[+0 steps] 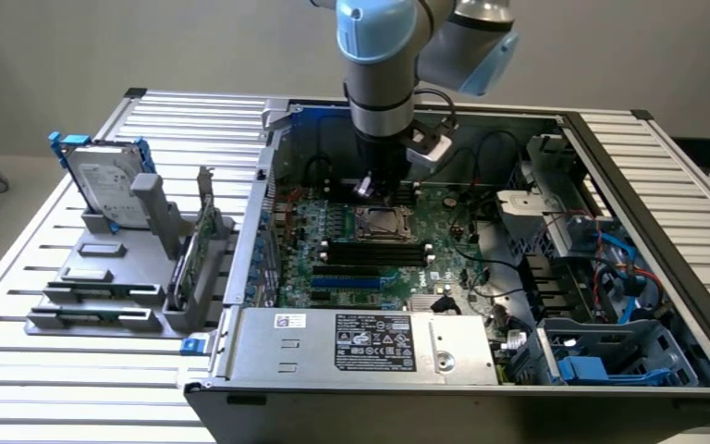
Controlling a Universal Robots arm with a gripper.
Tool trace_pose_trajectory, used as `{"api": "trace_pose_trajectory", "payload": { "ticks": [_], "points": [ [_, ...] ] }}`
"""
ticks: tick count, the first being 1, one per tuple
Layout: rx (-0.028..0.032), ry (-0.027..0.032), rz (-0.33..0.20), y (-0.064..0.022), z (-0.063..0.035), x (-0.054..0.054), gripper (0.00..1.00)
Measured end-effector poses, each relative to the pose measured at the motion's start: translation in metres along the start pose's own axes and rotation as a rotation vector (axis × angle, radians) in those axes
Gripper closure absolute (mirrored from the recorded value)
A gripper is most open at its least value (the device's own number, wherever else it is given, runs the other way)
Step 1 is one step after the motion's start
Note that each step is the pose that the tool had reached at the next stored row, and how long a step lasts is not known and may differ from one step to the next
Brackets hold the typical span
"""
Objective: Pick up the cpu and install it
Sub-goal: 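Install the first cpu locking lever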
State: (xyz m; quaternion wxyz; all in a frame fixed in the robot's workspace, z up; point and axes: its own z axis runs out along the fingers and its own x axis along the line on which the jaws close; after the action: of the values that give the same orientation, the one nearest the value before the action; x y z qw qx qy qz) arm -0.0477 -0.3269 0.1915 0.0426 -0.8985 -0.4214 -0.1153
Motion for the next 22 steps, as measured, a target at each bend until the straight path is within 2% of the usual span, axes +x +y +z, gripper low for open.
{"api": "trace_pose_trajectory", "payload": {
  "ticks": [5,8,10,14,22],
  "points": [
    [0.0001,0.0002,0.000,0.0014,0.0000,0.0001,0.89],
    [0.0025,0.0026,0.001,0.0017,-0.0001,0.0002,0.89],
    [0.0054,0.0064,0.002,0.0018,-0.0001,0.0002,0.89],
    [0.0153,0.0179,0.004,0.0020,-0.0003,0.0000,0.89],
    [0.0214,0.0266,0.006,0.0027,-0.0003,0.0005,0.89]
  ]
}}
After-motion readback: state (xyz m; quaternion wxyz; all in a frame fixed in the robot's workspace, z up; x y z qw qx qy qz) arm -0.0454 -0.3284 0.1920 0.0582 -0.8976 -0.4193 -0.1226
